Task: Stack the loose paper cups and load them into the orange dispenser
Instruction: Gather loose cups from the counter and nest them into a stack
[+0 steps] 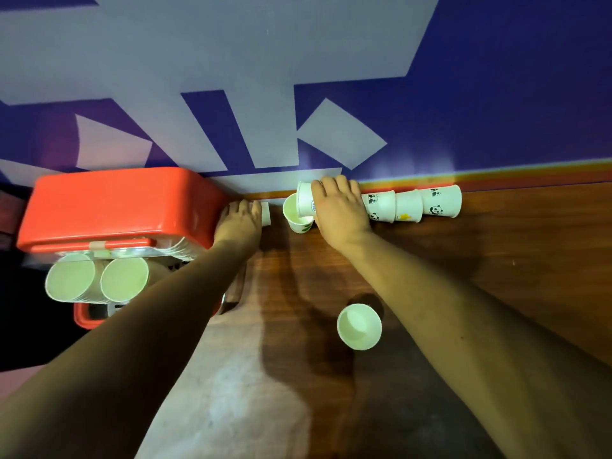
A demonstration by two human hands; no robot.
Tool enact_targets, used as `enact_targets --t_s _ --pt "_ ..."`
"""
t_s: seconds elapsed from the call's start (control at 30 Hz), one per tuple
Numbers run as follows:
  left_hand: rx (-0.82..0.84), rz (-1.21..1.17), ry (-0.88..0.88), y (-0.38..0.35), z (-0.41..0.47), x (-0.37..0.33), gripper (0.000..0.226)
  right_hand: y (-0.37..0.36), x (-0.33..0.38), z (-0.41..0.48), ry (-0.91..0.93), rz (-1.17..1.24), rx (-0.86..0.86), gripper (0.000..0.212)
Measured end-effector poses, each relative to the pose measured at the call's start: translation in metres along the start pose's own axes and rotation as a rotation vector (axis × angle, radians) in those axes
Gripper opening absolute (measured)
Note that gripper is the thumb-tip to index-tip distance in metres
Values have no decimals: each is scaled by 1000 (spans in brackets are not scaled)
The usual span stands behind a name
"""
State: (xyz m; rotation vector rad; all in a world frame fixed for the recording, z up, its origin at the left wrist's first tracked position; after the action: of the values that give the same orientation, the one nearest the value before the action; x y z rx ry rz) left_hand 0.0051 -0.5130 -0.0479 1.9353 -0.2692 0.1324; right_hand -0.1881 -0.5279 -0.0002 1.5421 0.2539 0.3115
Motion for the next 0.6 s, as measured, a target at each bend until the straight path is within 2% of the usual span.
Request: enact_targets --t_s 0.13,0.23,0.3,0.4,0.5,0.6 --pt "-63 171 -26 -4 -1 -4 70 6 -1 -4 47 8 -50 51" --pt "-66 216 -40 -7 -1 -5 57 17 -10 -17 -6 219 -94 56" --pt "-50 169 -39 -7 -3 -5 55 22 -16 -32 -78 433 -123 60" --pt "-60 -38 -28 1 -12 -5 58 28 -30 -57 -193 749 -135 68" --pt "-107 -375 -12 14 -30 -3 64 32 -42 -88 -348 1009 -58 72" --pt "-175 -701 -61 23 -58 -5 73 32 -46 -127 -403 1193 -4 71"
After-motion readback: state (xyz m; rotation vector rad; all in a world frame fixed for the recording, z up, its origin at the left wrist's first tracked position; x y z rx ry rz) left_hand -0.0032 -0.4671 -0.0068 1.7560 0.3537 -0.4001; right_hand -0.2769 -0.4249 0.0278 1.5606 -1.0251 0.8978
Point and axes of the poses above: each hand's wrist, its own z-axis towards the middle knuckle, its own y-axis out of the back of the hand, x = y × z, the point moved 3 cm from there along z, towards the middle knuckle, and after that the axes turned 3 degrees about z, right-handed, at the moved point
